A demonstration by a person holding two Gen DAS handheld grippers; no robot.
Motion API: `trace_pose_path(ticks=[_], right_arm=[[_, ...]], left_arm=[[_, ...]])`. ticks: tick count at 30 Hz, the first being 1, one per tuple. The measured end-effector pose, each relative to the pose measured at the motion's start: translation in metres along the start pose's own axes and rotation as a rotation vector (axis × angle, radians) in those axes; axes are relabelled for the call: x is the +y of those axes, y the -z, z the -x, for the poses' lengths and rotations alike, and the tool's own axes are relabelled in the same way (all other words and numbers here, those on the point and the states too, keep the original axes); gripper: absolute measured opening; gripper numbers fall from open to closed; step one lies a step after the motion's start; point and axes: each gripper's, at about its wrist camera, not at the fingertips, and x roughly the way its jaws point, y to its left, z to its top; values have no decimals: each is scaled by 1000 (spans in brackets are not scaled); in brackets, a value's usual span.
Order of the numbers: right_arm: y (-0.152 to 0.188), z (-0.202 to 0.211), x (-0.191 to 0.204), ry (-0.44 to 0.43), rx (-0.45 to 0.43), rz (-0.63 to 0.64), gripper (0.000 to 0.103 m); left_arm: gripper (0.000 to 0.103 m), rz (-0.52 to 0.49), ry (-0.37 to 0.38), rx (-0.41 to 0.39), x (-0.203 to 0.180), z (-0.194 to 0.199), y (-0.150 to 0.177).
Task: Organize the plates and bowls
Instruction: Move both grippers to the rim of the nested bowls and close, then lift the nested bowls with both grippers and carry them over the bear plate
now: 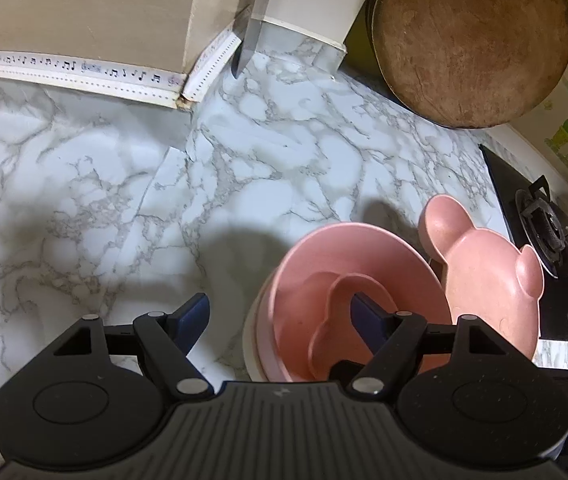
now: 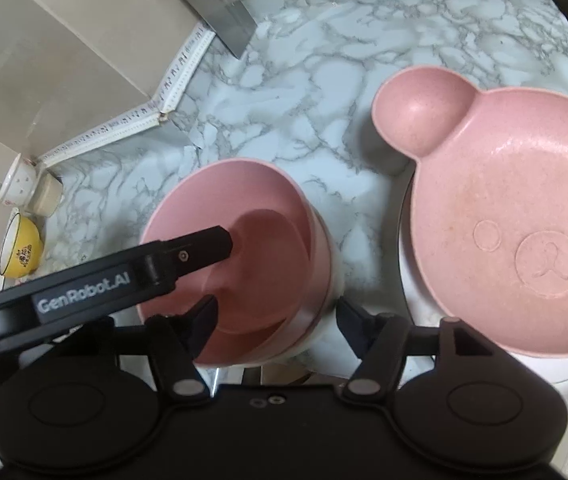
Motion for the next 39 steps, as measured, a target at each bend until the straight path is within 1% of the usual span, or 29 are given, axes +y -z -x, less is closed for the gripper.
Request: trace_pose_path(ticks=[3,6,7,8,12,15,16,17,18,21,25,28,33,39], right_arm=[[0,-2,-1,6,11,-1,63],[-1,-6,-2,6,40,-10,61],[0,-8,-3,4,48,-15,61],[0,-9,-4,6,51,-14,61],[1,-13,-4,15,61,-13,60],[2,-12,-3,13,60,-12,58],[2,-12,-3,15,60,-12,58],[2,-12,-2,17,58,-13,58],[2,-12,-2,20,56,-12,57],[2,-10,-1,27,52,-17,55],[3,-6,-1,33,44,-20,48],[4,-4,1,42,38,-15,44],[6,3,4,56,27,0,41],[6,18,6,51,9,7,38]], left_arm=[[77,-4,-1,5,0,-2,1],[77,-11,-20,10,0,-5,4],[75,-12,-22,13,0,-6,4],[72,-9,-19,17,1,-7,5],[69,17,-3,30,6,-9,7],[59,29,13,34,7,-9,8],[55,34,18,37,8,-8,8],[47,39,23,39,8,-8,8],[44,45,25,42,8,-8,8],[38,49,2,41,6,-7,8],[38,57,-11,42,7,-6,9],[38,61,-18,44,6,-4,10],[38,62,-18,34,4,4,12],[37,62,-35,33,-6,20,9]])
